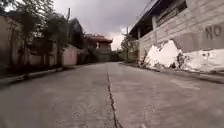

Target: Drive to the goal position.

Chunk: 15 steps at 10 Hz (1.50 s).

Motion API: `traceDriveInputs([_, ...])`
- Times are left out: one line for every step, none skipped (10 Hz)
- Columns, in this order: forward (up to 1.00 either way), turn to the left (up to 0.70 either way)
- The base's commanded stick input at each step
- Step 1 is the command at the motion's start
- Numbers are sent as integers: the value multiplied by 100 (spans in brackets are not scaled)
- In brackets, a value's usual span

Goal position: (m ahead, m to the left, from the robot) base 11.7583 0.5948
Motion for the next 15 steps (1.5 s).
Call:
traceDriveInputs([100,0])
traceDriveInputs([100,0])
traceDriveInputs([100,0])
traceDriveInputs([100,0])
traceDriveInputs([100,0])
traceDriveInputs([100,0])
traceDriveInputs([100,0])
traceDriveInputs([100,0])
traceDriveInputs([100,0])
traceDriveInputs([100,0])
traceDriveInputs([100,0])
traceDriveInputs([100,0])
traceDriveInputs([100,0])
traceDriveInputs([100,0])
traceDriveInputs([100,0])
